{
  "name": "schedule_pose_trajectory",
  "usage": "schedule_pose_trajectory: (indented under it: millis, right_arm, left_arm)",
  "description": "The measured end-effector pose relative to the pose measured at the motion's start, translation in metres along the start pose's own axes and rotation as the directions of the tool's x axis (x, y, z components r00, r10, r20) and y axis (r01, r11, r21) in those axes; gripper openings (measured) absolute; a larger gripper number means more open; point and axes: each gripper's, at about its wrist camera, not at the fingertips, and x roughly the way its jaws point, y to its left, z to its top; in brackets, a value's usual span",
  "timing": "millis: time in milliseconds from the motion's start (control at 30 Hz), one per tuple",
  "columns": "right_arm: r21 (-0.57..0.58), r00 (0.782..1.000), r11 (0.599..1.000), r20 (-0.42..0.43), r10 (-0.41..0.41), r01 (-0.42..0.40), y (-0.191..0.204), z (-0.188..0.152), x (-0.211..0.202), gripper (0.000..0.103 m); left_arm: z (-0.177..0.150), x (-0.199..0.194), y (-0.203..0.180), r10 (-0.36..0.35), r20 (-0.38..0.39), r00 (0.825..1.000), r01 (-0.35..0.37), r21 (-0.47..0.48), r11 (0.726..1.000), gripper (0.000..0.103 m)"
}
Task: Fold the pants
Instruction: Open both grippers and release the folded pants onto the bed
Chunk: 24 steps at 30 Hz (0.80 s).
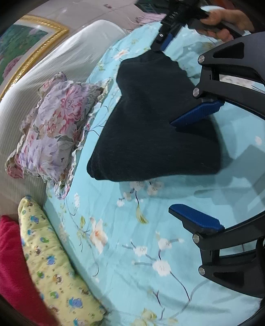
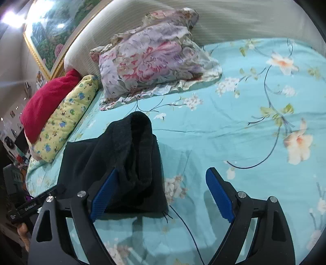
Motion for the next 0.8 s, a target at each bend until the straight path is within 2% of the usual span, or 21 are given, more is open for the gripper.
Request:
schedule_pose_trajectory:
  millis: [100, 267, 467, 800]
  right_arm:
    - [-0.044, 1.0, 0.999, 0.006, -0.011, 0.012, 0.008, -0.004, -0.008, 0.088]
    - [-0.154, 0.999, 0.987, -0.01, 0.035, -0.036, 0.033, -0.013, -0.018, 0.088]
    - [-0.286, 0.997, 0.955, -0.037, 0.067, -0.075, 0.064, -0.025, -0.025, 0.091]
    - [-0.384, 0.994, 0.917, -0.065, 0.087, -0.105, 0.086, -0.04, -0.03, 0.093]
  left_arm:
    - [-0.007, -0.009, -0.002, 0.026, 0.004, 1.0, -0.026, 0.041, 0.999, 0.081]
    - [-0.013, -0.019, -0.005, 0.06, 0.014, 0.998, -0.061, 0.104, 0.993, 0.081]
    - [-0.019, -0.026, -0.006, 0.06, 0.013, 0.998, -0.061, 0.139, 0.988, 0.081]
    - [-0.027, -0.034, -0.004, 0.063, 0.021, 0.998, -0.066, 0.174, 0.983, 0.081]
